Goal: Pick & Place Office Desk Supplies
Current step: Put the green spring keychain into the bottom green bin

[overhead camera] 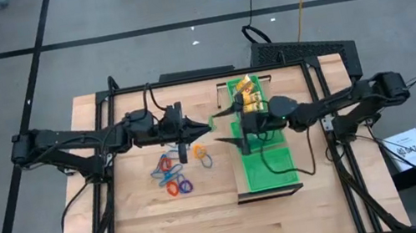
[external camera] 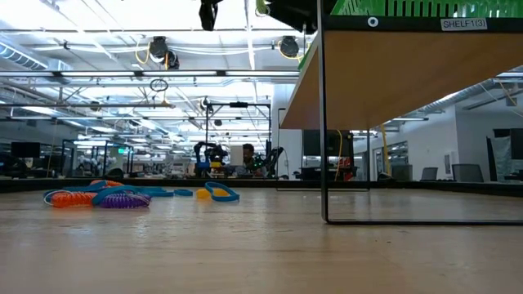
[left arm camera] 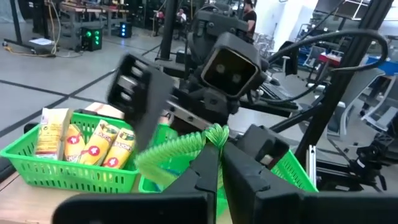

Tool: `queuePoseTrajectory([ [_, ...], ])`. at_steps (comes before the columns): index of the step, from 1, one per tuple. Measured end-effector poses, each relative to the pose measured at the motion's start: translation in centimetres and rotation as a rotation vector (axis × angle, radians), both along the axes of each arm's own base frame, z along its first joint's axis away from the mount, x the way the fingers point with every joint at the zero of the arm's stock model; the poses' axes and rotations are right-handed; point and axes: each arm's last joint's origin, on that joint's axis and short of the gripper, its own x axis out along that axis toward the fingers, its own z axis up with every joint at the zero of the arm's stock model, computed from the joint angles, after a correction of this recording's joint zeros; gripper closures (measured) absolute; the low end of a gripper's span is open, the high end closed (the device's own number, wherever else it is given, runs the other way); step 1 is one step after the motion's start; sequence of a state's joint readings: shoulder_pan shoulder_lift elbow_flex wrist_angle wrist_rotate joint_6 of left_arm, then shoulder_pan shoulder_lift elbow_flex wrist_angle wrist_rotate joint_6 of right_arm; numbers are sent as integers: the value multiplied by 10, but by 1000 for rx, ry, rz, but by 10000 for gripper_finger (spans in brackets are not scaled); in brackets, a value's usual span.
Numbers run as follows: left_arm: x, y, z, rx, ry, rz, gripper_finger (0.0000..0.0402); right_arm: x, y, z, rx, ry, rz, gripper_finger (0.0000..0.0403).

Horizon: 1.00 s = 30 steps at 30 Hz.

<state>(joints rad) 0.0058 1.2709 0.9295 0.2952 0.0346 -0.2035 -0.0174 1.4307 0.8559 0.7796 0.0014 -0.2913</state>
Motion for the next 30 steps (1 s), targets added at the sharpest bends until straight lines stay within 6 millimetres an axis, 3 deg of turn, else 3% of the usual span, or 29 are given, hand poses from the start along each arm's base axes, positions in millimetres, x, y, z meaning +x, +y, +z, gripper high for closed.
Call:
queuePoseTrajectory([
  [10, 0, -1, -1, -1, 12, -3, 383, 13, -3, -1, -59, 3, -87, 95],
  [14, 0, -1, -2, -1, 22, -2, 396, 13, -2, -1, -55, 6, -83, 114],
  [22, 0, 0, -3, 0, 32, 7, 378, 13, 4, -1, -60, 6, -65, 198],
  [30, 0, 0, -3, 0, 31, 9, 395, 13, 4, -2, -62, 8, -65, 294],
])
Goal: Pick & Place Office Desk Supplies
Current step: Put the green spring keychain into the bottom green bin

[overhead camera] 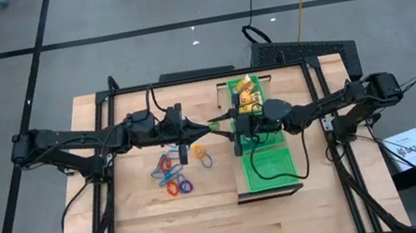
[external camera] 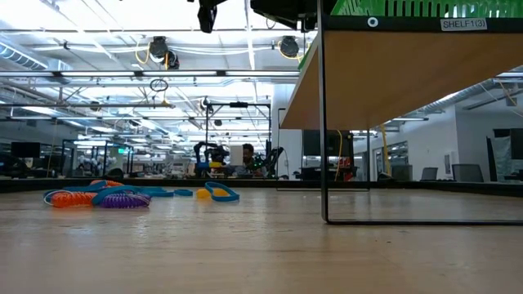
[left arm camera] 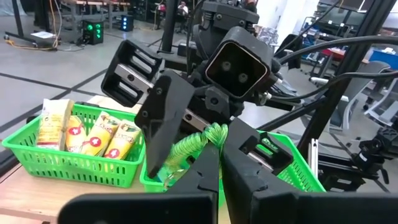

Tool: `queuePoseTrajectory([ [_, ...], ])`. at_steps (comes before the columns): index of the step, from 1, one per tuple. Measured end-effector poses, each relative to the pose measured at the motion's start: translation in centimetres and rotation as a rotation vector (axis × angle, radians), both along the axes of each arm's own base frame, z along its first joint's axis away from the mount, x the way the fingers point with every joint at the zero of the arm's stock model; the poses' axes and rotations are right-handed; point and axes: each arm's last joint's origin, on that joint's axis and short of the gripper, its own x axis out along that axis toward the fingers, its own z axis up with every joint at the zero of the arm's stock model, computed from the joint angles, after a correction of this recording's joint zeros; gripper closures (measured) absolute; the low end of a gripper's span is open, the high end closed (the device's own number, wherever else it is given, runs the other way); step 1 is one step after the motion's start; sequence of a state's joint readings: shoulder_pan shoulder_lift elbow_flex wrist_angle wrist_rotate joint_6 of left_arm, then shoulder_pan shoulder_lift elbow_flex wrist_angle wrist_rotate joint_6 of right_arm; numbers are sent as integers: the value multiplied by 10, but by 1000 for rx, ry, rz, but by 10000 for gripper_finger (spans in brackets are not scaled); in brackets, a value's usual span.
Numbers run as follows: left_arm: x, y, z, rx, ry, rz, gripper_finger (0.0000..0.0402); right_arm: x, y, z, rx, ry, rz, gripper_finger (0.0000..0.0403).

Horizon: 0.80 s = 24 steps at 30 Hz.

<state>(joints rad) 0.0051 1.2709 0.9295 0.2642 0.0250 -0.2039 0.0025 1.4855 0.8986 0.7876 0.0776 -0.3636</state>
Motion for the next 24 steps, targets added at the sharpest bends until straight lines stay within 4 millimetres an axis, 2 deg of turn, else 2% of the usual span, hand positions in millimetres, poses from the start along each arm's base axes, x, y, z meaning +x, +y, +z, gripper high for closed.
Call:
queuePoseTrajectory([
  [4, 0, 0, 0, 12, -1, 2, 373, 0, 0, 0, 4, 5, 0, 343],
  [8, 0, 1, 0, 19, 1, 83, 337, 0, 0, -1, 5, 12, 0, 384],
  [12, 0, 1, 0, 58, 3, 171, 287, 0, 0, -2, 9, 20, 1, 385],
  [18, -2, 1, 1, 141, 6, 215, 207, -2, 2, 0, 10, 28, 9, 361],
  [24, -3, 2, 3, 202, 14, 234, 168, -19, 12, 14, 16, 81, 43, 386],
])
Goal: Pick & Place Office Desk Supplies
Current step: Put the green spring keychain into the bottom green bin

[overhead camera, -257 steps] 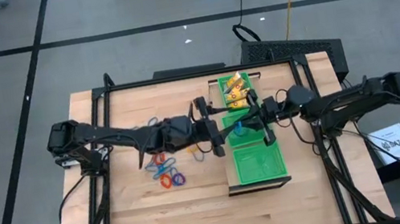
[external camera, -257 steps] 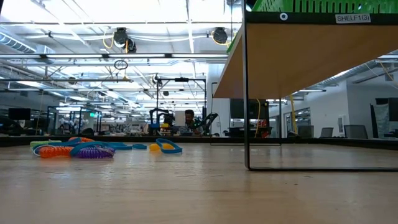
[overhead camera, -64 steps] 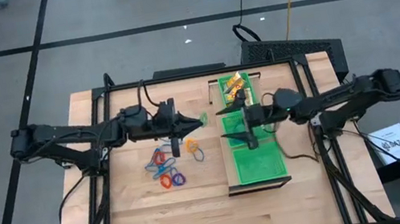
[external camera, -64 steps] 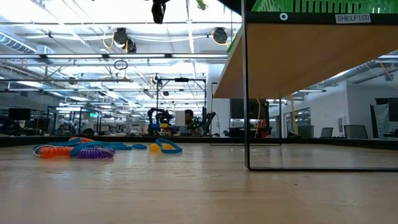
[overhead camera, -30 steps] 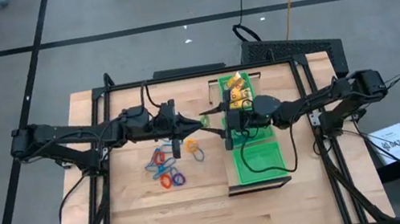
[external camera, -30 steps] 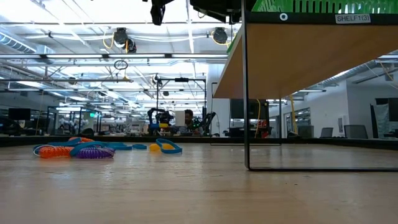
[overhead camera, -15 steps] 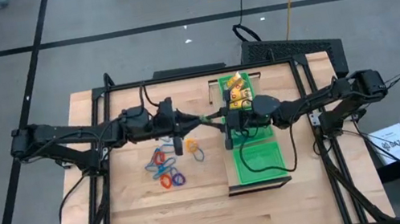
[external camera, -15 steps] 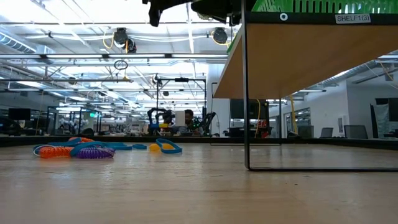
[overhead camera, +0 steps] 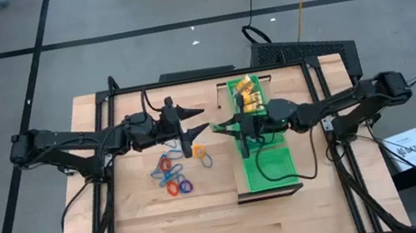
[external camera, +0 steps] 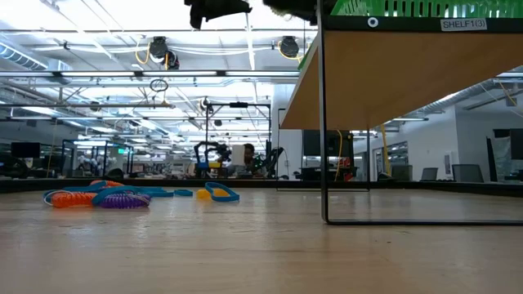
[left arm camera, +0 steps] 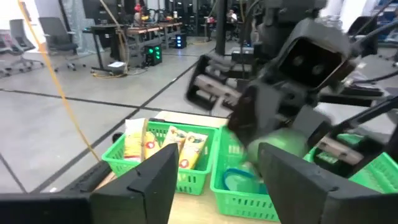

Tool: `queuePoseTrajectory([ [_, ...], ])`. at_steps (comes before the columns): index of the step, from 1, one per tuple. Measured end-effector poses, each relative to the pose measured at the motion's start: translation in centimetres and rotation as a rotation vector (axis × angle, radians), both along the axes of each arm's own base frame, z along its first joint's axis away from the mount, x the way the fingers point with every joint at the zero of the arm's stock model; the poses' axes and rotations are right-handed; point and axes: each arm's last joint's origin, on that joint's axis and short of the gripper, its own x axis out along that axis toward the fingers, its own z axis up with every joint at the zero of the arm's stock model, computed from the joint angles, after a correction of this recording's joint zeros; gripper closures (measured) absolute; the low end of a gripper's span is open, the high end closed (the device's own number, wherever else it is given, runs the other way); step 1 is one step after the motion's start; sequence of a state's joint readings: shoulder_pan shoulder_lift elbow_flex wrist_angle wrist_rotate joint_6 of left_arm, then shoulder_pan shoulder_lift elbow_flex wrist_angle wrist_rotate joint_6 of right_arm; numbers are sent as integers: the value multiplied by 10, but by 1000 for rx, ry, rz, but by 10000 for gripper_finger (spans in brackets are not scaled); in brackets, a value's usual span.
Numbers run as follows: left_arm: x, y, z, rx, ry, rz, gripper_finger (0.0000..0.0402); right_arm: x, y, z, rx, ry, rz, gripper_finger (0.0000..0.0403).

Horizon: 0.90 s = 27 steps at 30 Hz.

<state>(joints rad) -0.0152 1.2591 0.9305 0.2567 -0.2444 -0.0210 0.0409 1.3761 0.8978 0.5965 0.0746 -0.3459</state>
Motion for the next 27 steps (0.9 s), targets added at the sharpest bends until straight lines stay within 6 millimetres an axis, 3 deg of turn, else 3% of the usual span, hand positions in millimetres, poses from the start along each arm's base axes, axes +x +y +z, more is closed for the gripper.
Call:
queuePoseTrajectory([
  [7, 0, 2, -1, 3, 6, 39, 160, -30, 20, 19, 105, 62, 87, 374],
  [14, 0, 2, -3, -14, 28, 40, 160, -60, 46, 32, 246, 140, 328, 380],
  [22, 0, 2, -3, -53, 17, 44, 160, -89, 73, 25, 249, 339, 436, 372],
  [27, -1, 2, -5, -81, 32, 47, 160, -97, 86, 23, 243, 376, 495, 372],
])
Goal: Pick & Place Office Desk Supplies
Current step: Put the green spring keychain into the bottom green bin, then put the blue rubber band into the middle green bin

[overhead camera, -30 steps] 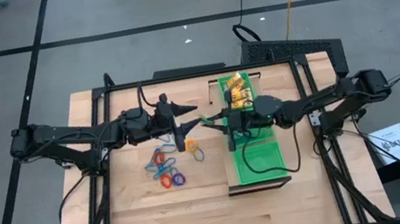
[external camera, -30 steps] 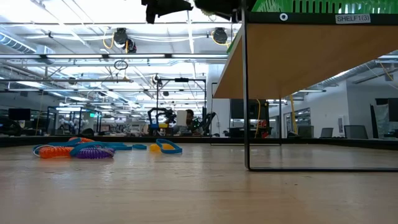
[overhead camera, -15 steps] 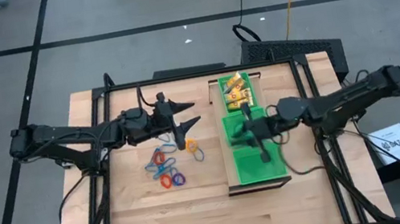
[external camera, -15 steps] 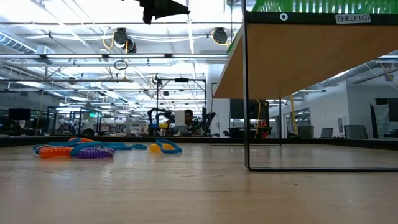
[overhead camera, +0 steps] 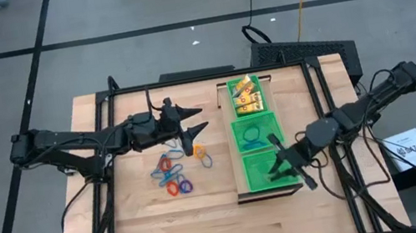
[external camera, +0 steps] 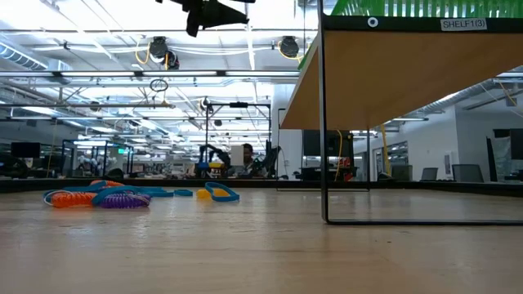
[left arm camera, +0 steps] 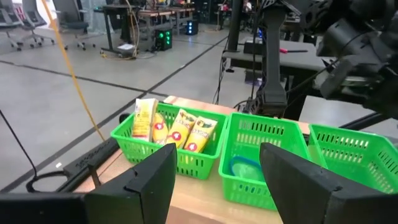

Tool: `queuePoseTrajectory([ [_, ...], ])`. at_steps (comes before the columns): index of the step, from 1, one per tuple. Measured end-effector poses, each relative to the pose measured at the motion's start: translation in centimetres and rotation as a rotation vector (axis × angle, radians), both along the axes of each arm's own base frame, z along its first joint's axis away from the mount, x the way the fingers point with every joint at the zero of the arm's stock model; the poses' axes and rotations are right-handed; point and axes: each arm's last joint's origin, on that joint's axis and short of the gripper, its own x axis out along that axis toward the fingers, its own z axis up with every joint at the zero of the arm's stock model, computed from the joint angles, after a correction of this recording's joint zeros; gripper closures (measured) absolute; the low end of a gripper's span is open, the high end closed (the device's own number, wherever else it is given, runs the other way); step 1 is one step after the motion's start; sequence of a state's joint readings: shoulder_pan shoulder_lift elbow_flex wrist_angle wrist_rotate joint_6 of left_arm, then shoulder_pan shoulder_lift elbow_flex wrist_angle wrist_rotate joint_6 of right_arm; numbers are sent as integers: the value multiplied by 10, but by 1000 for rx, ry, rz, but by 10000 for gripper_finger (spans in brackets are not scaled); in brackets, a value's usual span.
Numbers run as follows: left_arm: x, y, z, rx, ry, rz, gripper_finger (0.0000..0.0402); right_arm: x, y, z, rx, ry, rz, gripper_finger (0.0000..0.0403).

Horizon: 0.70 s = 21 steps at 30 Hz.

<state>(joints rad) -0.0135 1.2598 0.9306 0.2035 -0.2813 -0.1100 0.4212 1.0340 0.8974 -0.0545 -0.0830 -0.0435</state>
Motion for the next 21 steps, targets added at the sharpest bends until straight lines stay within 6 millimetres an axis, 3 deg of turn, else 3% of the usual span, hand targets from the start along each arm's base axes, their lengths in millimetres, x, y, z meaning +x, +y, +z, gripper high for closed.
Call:
queuePoseTrajectory([
  [5, 0, 0, 0, -4, -2, 0, 160, -2, 1, -4, -14, 39, 5, 358],
  [15, 0, 0, -1, -1, 6, 0, 160, 0, -6, -6, -44, 54, -25, 250],
  [21, -1, 1, -6, 8, 65, 37, 160, -8, -16, -1, -55, 53, -52, 220],
])
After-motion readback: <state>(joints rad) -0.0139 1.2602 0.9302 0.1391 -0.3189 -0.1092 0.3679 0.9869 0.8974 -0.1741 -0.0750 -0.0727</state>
